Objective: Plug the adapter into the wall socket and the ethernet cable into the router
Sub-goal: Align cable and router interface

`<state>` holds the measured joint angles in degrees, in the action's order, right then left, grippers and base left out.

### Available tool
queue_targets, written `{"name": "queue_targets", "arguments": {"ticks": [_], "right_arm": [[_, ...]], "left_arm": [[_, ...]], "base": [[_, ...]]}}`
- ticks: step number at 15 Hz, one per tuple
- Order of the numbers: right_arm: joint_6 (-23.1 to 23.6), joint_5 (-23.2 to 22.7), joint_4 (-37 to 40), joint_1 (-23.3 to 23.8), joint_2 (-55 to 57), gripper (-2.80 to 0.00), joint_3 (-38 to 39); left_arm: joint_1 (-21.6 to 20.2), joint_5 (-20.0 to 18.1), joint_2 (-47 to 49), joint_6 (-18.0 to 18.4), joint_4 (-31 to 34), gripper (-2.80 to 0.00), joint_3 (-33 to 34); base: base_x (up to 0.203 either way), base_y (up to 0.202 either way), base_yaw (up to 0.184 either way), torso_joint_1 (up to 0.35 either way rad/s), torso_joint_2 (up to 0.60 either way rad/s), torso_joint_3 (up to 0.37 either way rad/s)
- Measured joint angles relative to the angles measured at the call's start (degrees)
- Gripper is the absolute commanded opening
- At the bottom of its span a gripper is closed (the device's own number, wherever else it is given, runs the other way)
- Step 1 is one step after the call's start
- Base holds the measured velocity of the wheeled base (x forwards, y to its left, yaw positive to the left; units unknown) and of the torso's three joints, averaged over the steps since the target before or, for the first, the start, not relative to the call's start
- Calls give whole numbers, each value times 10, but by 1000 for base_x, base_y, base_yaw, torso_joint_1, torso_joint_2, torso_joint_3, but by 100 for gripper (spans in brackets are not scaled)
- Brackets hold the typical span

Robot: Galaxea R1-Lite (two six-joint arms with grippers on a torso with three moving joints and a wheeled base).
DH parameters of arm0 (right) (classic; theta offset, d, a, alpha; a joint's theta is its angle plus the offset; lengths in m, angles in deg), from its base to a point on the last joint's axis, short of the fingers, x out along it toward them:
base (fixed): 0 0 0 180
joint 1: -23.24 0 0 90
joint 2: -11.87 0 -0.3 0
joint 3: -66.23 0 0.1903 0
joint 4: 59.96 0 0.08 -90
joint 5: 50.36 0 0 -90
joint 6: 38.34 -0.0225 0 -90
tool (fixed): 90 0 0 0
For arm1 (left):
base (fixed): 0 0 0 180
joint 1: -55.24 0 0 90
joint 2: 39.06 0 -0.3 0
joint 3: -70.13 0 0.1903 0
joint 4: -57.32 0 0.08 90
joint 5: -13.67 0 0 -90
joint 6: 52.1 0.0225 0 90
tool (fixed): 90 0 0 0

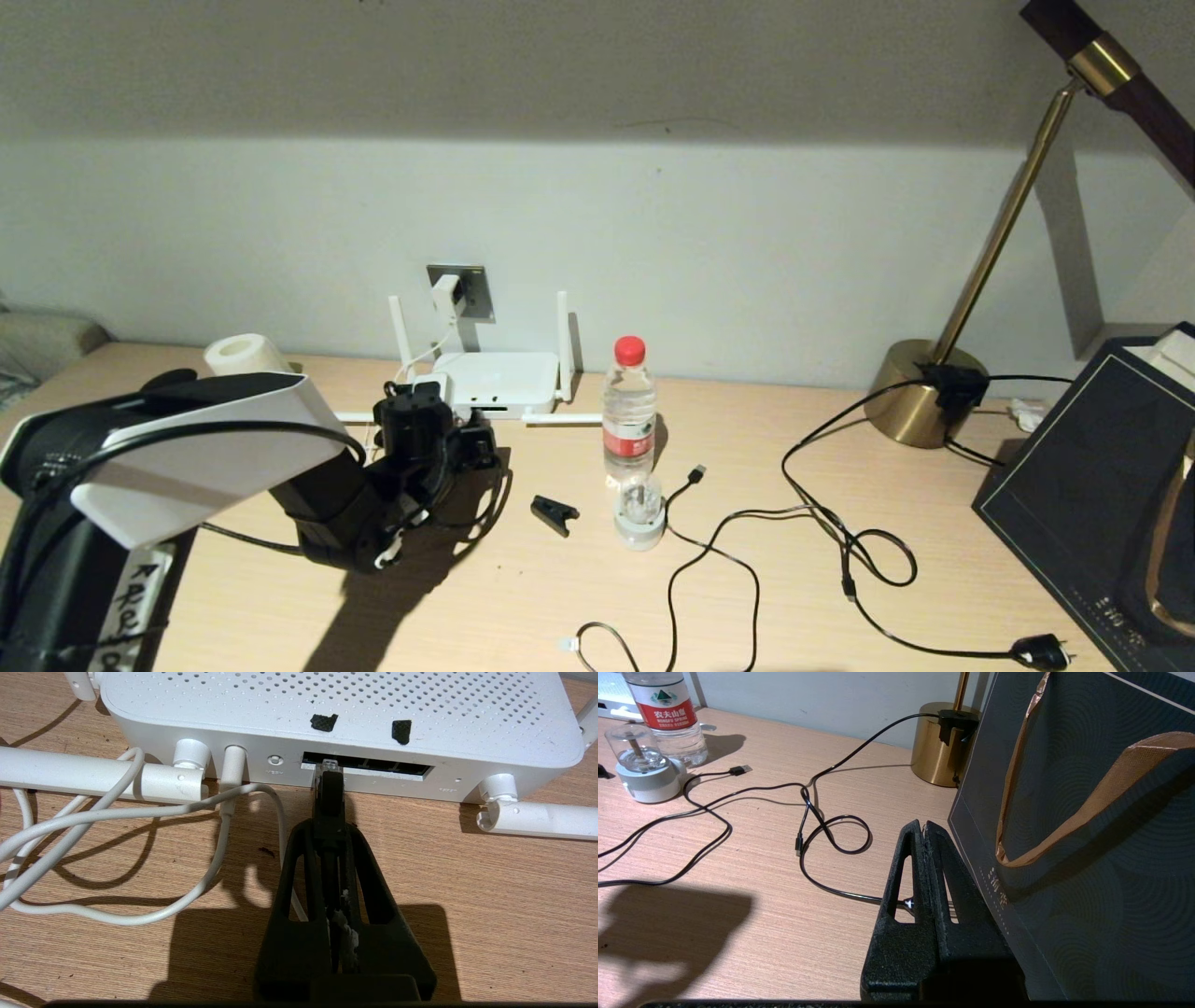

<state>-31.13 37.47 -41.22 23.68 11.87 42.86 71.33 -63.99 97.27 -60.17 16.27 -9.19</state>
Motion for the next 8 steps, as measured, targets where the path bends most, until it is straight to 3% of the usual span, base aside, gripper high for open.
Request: {"name": "queue_targets", "arguments": {"ticks": [8], "right_arm": [[0, 0, -1, 0, 0, -280, 0]], "left_arm": [[0, 0, -2, 0, 0, -280, 1]], "base": [[0, 0, 0, 0, 0, 0]]}}
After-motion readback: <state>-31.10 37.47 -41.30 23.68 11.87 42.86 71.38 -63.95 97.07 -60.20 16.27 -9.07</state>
